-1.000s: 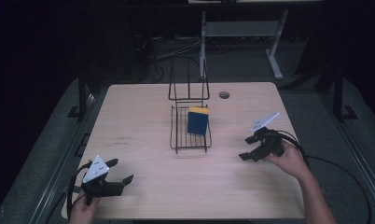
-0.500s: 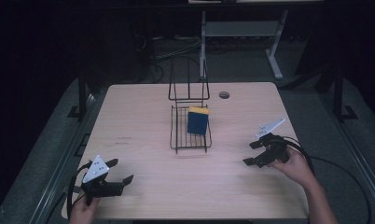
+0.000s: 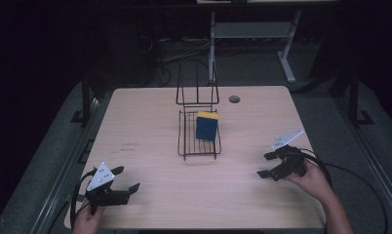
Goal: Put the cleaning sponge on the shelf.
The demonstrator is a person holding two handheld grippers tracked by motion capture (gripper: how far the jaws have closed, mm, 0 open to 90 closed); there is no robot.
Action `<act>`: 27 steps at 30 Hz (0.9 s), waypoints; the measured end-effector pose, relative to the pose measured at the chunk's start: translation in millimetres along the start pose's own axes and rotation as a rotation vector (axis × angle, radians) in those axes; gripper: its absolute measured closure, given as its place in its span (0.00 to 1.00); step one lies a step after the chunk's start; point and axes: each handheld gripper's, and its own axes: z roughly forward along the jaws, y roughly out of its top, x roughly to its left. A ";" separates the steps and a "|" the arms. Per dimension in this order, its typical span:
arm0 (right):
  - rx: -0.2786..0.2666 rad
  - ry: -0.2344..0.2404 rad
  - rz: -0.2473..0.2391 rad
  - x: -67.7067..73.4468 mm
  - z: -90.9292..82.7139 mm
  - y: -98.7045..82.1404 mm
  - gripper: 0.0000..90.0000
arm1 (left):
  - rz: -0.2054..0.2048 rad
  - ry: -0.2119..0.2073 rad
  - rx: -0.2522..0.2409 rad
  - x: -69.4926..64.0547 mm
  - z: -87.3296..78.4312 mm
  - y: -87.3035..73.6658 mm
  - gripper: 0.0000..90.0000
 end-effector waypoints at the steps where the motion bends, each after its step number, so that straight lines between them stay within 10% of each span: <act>1: 0.000 -0.002 -0.004 0.3 -0.5 -0.7 0.22 | 0.000 0.001 -0.001 -0.2 0.1 0.1 0.18; 27: -0.023 -0.029 0.016 20.2 -11.0 -33.2 0.21 | 0.001 0.000 -0.001 -1.0 1.2 0.6 0.18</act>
